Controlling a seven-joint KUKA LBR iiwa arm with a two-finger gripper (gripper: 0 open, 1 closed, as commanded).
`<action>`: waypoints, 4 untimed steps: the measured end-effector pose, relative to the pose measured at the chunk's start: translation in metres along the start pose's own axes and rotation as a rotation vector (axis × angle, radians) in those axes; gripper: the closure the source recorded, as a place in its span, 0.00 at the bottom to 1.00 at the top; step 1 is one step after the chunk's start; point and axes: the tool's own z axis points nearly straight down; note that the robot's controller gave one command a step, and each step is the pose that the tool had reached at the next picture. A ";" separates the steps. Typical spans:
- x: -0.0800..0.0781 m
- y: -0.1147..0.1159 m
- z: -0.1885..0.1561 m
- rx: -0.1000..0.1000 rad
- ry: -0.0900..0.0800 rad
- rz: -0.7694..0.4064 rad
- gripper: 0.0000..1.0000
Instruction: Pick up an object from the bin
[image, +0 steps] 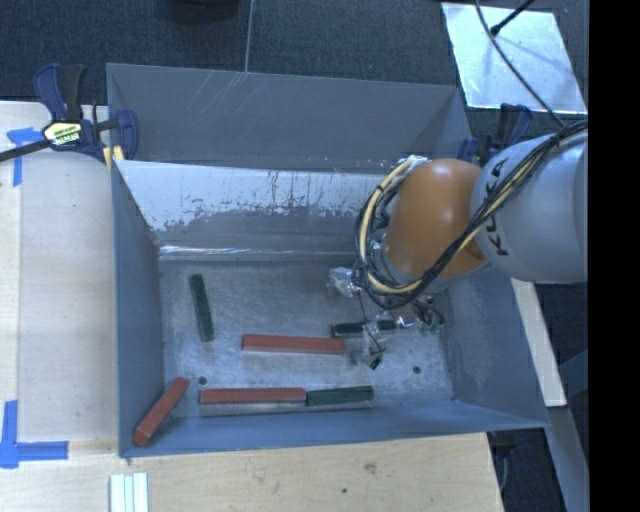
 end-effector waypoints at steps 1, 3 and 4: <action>-0.001 -0.001 -0.001 0.002 -0.004 -0.002 1.00; 0.036 -0.007 -0.166 0.000 0.000 -0.290 1.00; 0.029 0.094 -0.055 -0.006 0.005 -0.331 1.00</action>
Offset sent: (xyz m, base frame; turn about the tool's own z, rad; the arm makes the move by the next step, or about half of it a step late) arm 0.0000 0.0000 0.0000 0.0000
